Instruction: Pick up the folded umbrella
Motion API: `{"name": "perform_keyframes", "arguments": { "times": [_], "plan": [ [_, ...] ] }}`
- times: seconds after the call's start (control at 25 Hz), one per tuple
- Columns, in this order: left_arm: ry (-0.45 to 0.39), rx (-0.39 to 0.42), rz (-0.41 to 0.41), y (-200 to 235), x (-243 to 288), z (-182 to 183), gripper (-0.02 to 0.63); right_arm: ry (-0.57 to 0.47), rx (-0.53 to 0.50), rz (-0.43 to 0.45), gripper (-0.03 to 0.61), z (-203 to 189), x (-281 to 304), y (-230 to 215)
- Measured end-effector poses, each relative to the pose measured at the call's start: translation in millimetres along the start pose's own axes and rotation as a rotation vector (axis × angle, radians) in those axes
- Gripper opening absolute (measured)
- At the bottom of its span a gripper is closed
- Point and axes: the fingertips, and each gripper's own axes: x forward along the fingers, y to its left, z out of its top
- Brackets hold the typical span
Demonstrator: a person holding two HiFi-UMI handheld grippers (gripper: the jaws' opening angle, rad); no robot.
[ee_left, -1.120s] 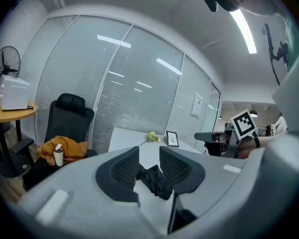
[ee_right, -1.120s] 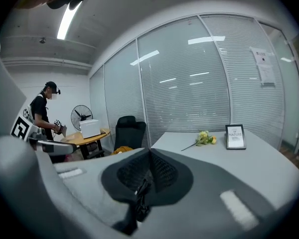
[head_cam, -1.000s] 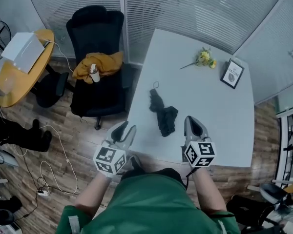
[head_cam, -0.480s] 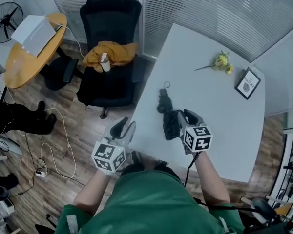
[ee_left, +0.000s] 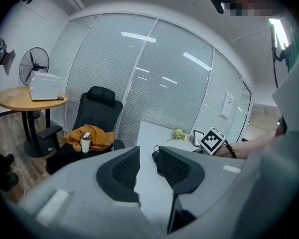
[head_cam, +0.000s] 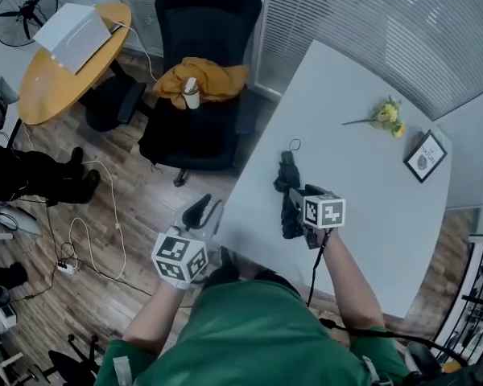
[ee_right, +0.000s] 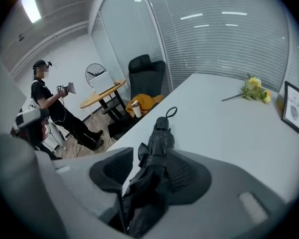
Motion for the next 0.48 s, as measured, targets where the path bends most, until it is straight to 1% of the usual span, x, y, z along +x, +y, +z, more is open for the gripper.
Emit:
{"name": "perform_keyframes", "arguments": {
  "times": [0.12,0.32,0.4,0.48],
  "plan": [
    [0.006,-0.013,0.013,9.2,-1.7,-1.0,0.127,0.07,0.047,-0.002,0.231,-7.9,20.6,-3.6],
    [0.005,-0.009,0.038,29.6,-12.5,5.0,0.127,0.19,0.078,-0.054,0.311,-27.0,53.1,-6.4],
    [0.006,-0.006,0.05,39.0,-16.6,7.2,0.127,0.23,0.063,-0.082,0.327,-34.7,65.1,-7.3],
    [0.007,-0.002,0.061,47.0,-21.2,9.0,0.127,0.265,0.007,-0.125,0.339,-41.0,73.9,-9.8]
  ]
}}
